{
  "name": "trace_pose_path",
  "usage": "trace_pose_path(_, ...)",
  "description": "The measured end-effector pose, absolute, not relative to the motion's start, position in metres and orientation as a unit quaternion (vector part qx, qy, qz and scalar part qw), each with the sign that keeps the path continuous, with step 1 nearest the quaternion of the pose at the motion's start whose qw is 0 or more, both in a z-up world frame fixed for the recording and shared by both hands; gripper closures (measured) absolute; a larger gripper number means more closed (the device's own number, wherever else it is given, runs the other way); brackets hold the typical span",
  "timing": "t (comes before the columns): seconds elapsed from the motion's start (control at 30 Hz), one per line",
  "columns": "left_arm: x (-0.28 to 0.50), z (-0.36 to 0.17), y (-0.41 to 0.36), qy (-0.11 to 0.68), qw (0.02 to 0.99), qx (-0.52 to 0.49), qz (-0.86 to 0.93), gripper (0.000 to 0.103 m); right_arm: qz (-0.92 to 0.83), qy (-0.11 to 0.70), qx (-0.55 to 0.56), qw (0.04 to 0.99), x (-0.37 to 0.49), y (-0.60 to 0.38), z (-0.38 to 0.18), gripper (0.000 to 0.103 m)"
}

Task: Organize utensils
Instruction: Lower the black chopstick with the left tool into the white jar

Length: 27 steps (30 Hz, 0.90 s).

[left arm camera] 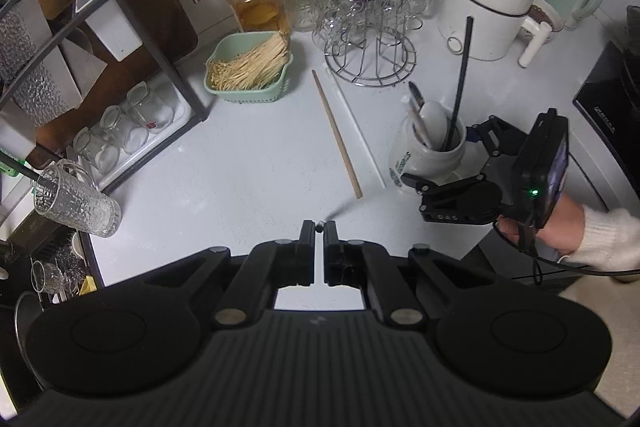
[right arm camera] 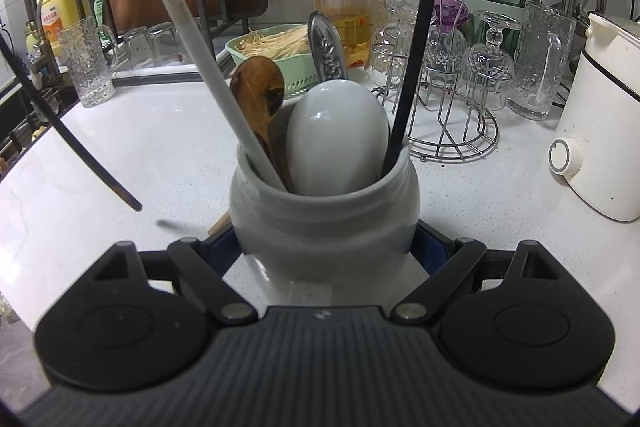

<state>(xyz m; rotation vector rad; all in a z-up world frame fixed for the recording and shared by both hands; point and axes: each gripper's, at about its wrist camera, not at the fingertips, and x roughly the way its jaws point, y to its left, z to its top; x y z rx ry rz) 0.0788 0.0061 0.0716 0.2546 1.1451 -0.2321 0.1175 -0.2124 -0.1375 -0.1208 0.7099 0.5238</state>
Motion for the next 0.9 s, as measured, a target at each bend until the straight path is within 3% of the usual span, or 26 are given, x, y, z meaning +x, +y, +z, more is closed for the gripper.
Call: trace_pose_path(0.9, 0.103, 0.2, -0.079, 0.498, 0.831, 0.125, -0.215, 0.099, 0.266, 0.346, -0.067, 0.897, 0.11, -0.216, -0.137, 0.012)
